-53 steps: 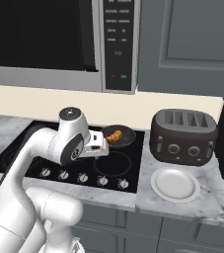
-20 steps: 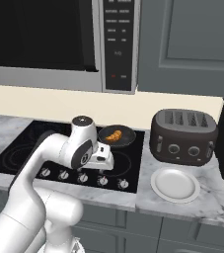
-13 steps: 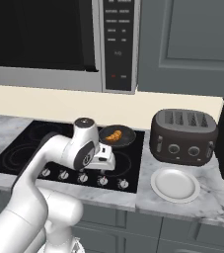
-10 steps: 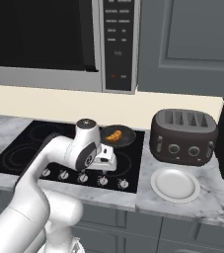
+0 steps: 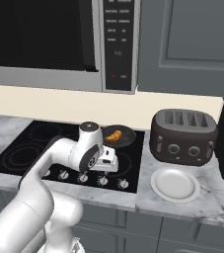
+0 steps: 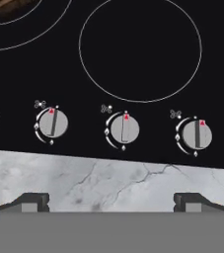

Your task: Pick the croissant and place it on the pan. Then turn on the stove to warm the croissant.

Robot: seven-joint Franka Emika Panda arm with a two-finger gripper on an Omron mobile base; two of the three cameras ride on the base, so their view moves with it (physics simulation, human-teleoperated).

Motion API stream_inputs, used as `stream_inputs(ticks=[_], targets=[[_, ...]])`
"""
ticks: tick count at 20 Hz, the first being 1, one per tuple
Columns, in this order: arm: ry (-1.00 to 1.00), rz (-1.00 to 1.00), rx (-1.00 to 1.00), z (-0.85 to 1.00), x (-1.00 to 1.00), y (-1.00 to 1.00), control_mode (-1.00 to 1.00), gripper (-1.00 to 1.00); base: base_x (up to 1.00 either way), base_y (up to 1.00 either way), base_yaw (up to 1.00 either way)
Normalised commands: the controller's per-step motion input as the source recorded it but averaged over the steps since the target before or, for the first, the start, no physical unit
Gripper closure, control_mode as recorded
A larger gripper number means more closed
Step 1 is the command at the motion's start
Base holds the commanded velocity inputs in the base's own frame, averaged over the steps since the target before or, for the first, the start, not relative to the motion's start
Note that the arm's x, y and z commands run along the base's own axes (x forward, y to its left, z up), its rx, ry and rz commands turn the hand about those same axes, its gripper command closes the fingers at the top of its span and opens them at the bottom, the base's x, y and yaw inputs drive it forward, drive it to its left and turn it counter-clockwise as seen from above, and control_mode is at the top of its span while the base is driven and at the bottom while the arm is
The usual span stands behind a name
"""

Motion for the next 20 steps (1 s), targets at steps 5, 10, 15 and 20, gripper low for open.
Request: stream_inputs(ticks=[5,10,15,20], targets=[[0.0,0.0,0.0,-0.18,0.12,0.0,-1.0,-1.0,0.0,0.0,0.0],[0.01,0.0,0.0,-0.19,0.1,0.0,-1.0,-1.0,0.0,0.0,0.0],[0.01,0.0,0.0,-0.21,0.03,0.0,-1.0,-1.0,0.0,0.0,0.0],[0.0,0.0,0.0,-0.17,0.05,-0.07,-1.0,-1.0,0.0,0.0,0.0]])
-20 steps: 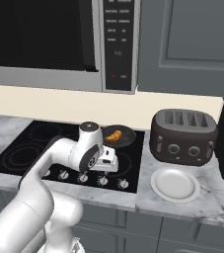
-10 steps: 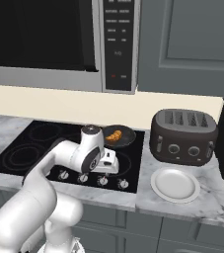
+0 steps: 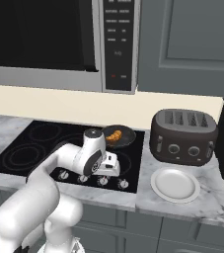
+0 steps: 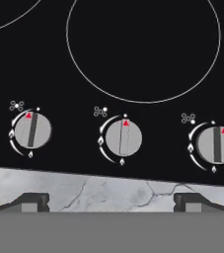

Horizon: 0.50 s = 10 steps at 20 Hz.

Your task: Pick the croissant and place it on the pan. Then turn on the stove to warm the croissant.

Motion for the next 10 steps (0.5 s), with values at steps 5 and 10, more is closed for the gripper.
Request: stream_inputs(ticks=[5,10], targets=[[0.0,0.0,0.0,-0.14,0.09,-0.02,-1.0,-1.0,0.0,0.0,0.0],[0.0,0.0,0.0,-0.11,0.15,0.0,-1.0,-1.0,0.0,0.0,0.0]])
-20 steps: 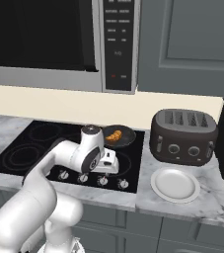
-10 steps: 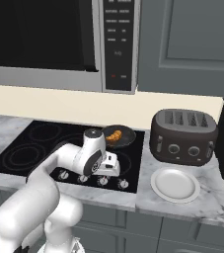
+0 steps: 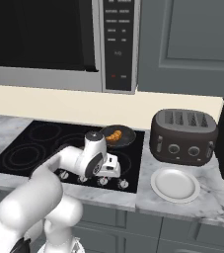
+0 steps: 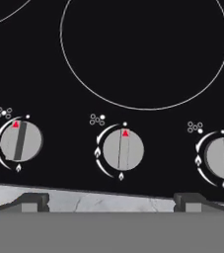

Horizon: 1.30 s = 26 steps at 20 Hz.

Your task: Pick the croissant and place it on the pan. Then turn on the stove to warm the croissant.

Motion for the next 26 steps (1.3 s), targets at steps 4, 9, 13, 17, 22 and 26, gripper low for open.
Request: stream_inputs(ticks=[4,9,13,17,22,26], targets=[[0.0,0.0,0.0,-0.1,0.13,-0.01,-1.0,-1.0,0.0,0.0,0.0],[0.01,0.0,0.0,-0.08,0.06,-0.05,-1.0,-1.0,0.0,0.0,0.0],[0.0,0.0,0.0,-0.1,0.06,-0.02,-1.0,-1.0,0.0,0.0,0.0],[0.0,0.0,0.0,-0.1,0.06,0.0,-1.0,-1.0,0.0,0.0,0.0],[0.01,0.0,0.0,-0.1,0.03,0.0,-1.0,-1.0,0.0,0.0,0.0],[0.01,0.0,0.0,-0.12,0.08,-0.01,-1.0,-1.0,0.0,0.0,0.0]])
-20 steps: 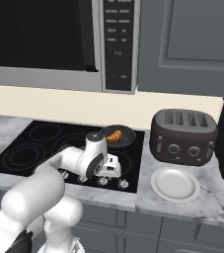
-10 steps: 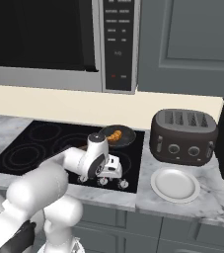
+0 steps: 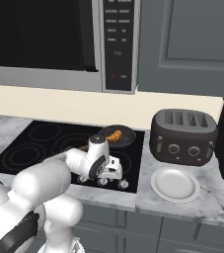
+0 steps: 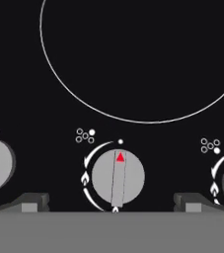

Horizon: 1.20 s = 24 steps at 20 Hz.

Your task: Pick the croissant and place it on the pan. Then turn on the stove to warm the croissant.

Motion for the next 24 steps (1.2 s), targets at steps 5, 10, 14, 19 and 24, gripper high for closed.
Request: stream_inputs(ticks=[5,10,14,19,24], targets=[[0.01,0.0,0.0,-0.09,0.08,0.0,-1.0,-1.0,0.0,0.0,0.0],[0.0,0.0,0.0,-0.08,0.06,0.0,-1.0,-1.0,0.0,0.0,0.0],[0.01,0.0,0.0,-0.09,0.03,-0.05,-1.0,-1.0,0.0,0.0,0.0],[0.01,0.0,0.0,-0.09,0.04,-0.06,-1.0,-1.0,0.0,0.0,0.0],[0.01,0.0,0.0,-0.1,0.04,-0.02,-1.0,-1.0,0.0,0.0,0.0]])
